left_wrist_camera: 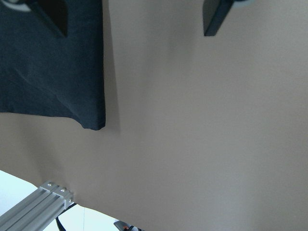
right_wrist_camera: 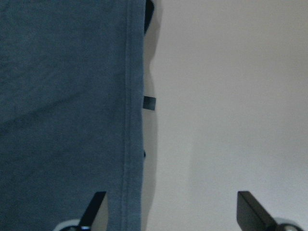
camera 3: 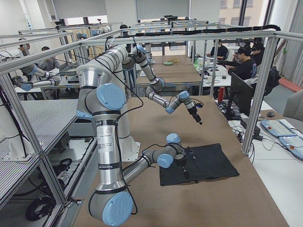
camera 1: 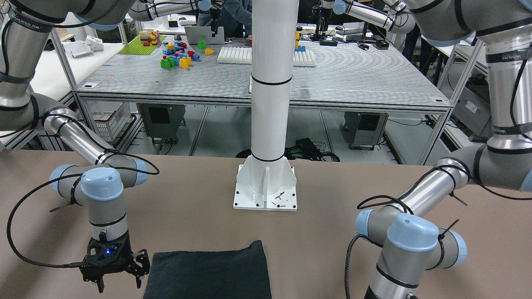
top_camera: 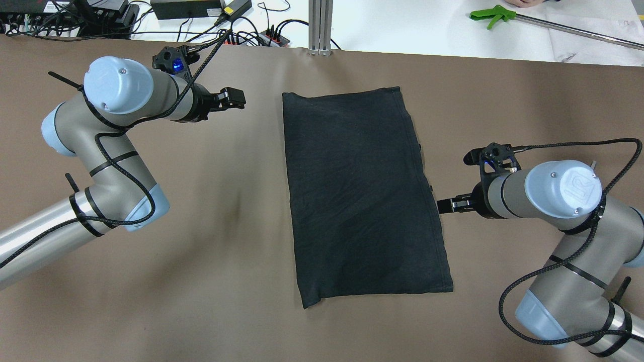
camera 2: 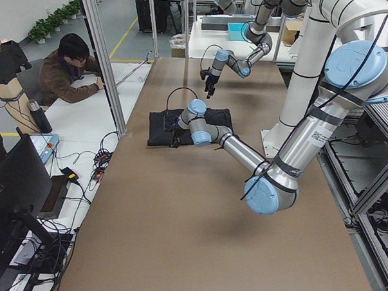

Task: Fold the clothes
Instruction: 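Move the right gripper to the shirt corner nearest the robot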

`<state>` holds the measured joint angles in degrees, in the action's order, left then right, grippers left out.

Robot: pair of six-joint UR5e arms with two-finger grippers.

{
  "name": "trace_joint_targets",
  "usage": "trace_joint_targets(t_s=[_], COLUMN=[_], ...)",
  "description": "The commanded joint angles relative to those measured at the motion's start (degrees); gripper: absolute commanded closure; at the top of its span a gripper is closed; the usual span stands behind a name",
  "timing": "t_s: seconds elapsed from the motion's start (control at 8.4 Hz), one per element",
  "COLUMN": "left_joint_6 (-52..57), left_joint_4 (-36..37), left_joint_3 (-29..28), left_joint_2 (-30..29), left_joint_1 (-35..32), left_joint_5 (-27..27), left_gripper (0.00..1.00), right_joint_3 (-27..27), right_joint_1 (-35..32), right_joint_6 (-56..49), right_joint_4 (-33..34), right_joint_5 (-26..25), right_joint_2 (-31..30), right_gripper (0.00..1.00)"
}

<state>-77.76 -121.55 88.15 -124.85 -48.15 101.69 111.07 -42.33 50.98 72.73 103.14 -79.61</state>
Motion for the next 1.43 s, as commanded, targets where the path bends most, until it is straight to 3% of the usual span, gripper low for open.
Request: trace_joint_targets(t_s=[0.0, 0.24, 0.6, 0.95, 1.31], left_joint_6=[-0.02, 0.07, 0.07, 0.07, 0.16], left_joint_4=[0.0, 0.0, -0.09, -0.09, -0.09], left_joint_3=[0.0, 0.09, 0.18, 0.27, 0.36], left_joint_2=[-0.39, -0.39, -0.22, -0.13, -0.04], left_joint_1=[-0.01, -0.01, -0.01, -0.01, -0.01], left_joint_5=[0.0, 0.0, -0.18, -0.62, -1.32], left_gripper=[0.0, 0.0, 0.0, 0.0, 0.0], right_joint_3=[-0.06, -3.21, -14.88, -14.66, -13.16], right_joint_1=[0.14, 1.81, 5.68, 6.47, 7.96], right_joint_6=[16.34, 26.68, 30.74, 37.93, 42.97], right_joint_4=[-6.23, -19.58, -39.09, -40.73, -40.65], right_joint_5=[2.85, 2.95, 2.95, 5.57, 5.06], right_joint_2=[1.74, -0.1, -3.45, -4.59, -4.59], right_gripper=[0.06, 0.06, 0.06, 0.06, 0.05])
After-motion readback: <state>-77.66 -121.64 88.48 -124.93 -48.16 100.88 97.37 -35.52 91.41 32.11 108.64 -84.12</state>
